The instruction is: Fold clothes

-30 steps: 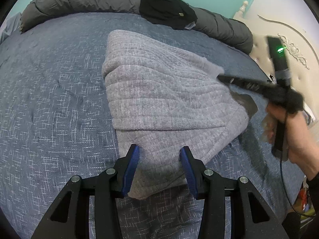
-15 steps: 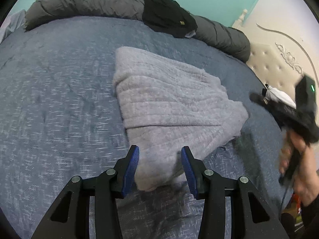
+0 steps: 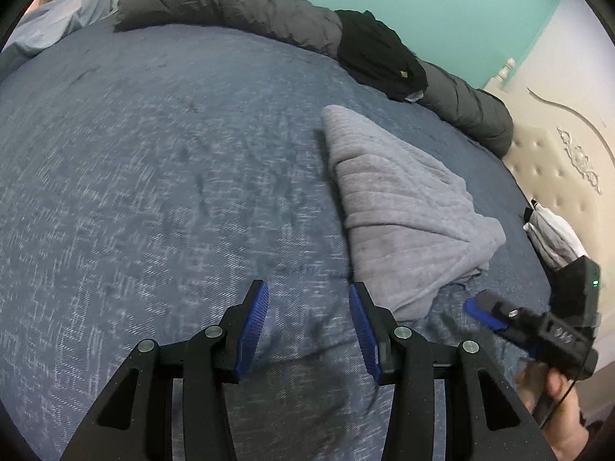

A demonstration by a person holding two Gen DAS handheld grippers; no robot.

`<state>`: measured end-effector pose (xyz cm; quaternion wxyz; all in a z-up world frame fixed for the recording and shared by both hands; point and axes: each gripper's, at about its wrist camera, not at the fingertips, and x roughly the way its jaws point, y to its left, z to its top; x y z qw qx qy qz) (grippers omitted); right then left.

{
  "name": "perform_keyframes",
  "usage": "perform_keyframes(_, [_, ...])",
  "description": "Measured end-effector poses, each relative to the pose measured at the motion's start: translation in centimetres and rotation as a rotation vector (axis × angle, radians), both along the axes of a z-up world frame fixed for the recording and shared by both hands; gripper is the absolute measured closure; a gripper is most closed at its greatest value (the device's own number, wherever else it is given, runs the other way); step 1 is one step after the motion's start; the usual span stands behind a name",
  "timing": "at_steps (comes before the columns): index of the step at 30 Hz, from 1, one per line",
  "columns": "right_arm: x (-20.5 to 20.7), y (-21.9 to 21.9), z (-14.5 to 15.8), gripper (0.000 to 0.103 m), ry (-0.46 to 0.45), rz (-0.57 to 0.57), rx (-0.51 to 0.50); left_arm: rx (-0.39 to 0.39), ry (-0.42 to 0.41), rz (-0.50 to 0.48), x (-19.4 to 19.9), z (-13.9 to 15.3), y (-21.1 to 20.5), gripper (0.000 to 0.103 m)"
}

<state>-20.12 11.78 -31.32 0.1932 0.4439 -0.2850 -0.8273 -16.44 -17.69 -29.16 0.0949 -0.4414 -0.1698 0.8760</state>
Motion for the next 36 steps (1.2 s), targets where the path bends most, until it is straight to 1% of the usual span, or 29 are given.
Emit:
perform_keyframes(1, [-0.3, -0.6, -0.2, 0.038, -0.004, -0.004, 0.006, 0.002, 0.001, 0.001, 0.0, 0.0, -0.2, 0.056])
perform_keyframes(2, [-0.6, -1.1, -0.3, 0.035, -0.007, -0.010, 0.011, 0.004, 0.002, 0.002, 0.1, 0.0, -0.4, 0.056])
perform_keyframes(7, [-2.2, -3.1, -1.2, 0.032, -0.037, -0.028, 0.041, 0.015, 0.000, 0.006, 0.1, -0.1, -1.0, 0.056])
perform_keyframes(10, [-3.1, -3.8, -1.6, 0.031, -0.037, -0.035, 0.047, 0.022, 0.004, 0.007, 0.1, 0.0, -1.1, 0.056])
perform_keyframes(14, [-4.0, -4.8, -2.0, 0.026, -0.030, -0.035, 0.060, 0.023, 0.001, 0.003, 0.2, -0.1, -1.1, 0.055])
perform_keyframes(24, [-6.6, -6.8, -3.0, 0.024, -0.032, -0.022, 0.078, 0.017, -0.007, 0.009, 0.7, -0.1, -1.4, 0.055])
perform_keyframes(25, [-6.8, -6.8, -3.0, 0.025, -0.029, -0.018, 0.074, 0.017, -0.008, 0.010, 0.7, -0.1, -1.4, 0.055])
perform_keyframes(28, [-7.0, -6.8, -3.1, 0.043, -0.016, -0.012, 0.031, 0.016, -0.009, 0.014, 1.1, -0.1, -1.5, 0.055])
perform_keyframes(29, [-6.8, -6.8, -3.0, 0.048, -0.006, -0.011, 0.029, 0.015, -0.009, 0.015, 1.2, -0.1, -1.6, 0.055])
perform_keyframes(30, [-6.7, -6.6, -2.9, 0.051, 0.000, -0.011, 0.024, 0.015, -0.009, 0.017, 1.2, -0.1, -1.7, 0.055])
perform_keyframes(32, [-6.4, -6.3, -2.8, 0.063, 0.008, -0.011, 0.012, 0.017, -0.006, 0.024, 1.5, 0.0, -1.8, 0.055])
perform_keyframes(34, [-6.3, -6.0, -2.6, 0.072, 0.013, -0.012, 0.006, 0.016, -0.003, 0.025, 1.5, 0.0, -2.0, 0.055])
perform_keyframes(36, [-6.3, -6.0, -1.9, 0.076, 0.028, 0.000, 0.019, 0.009, 0.000, 0.024, 1.6, 0.1, -2.1, 0.055])
